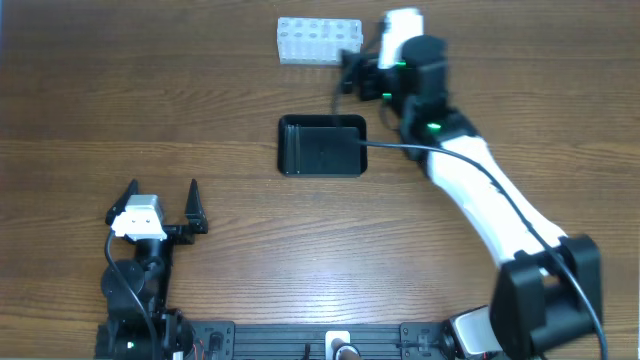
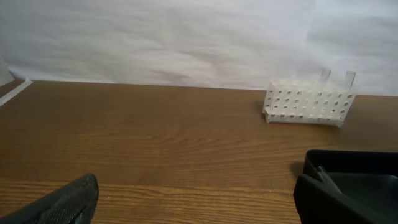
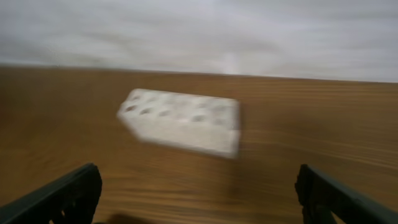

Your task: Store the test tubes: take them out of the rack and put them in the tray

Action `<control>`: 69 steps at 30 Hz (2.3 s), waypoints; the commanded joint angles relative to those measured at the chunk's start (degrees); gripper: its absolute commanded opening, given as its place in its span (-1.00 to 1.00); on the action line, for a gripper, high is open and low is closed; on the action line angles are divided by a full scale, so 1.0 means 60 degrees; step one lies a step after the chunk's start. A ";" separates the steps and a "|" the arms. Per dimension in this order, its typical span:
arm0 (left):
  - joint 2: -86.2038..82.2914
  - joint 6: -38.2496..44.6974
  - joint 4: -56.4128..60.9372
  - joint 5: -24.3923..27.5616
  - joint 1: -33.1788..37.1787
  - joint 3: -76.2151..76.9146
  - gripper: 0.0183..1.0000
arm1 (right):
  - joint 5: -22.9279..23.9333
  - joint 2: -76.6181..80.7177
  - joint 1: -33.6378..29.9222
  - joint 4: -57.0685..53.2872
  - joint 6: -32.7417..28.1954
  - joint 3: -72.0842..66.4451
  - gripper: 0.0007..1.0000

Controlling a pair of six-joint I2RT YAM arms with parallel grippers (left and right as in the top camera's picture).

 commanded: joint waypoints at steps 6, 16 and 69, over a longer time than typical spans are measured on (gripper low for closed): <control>-0.0047 0.0073 -0.0004 0.0124 0.0058 -0.0058 1.00 | 0.1778 0.2535 0.1504 -0.0885 0.0215 0.2357 0.98; -0.0051 0.0073 -0.0004 0.0124 0.0058 -0.0058 1.00 | 0.3340 0.4149 0.1636 -0.1515 0.0743 0.4113 0.98; -0.0051 0.0073 -0.0004 0.0124 0.0058 -0.0058 1.00 | 0.4302 0.6324 0.1384 -0.0761 0.0721 0.5971 0.00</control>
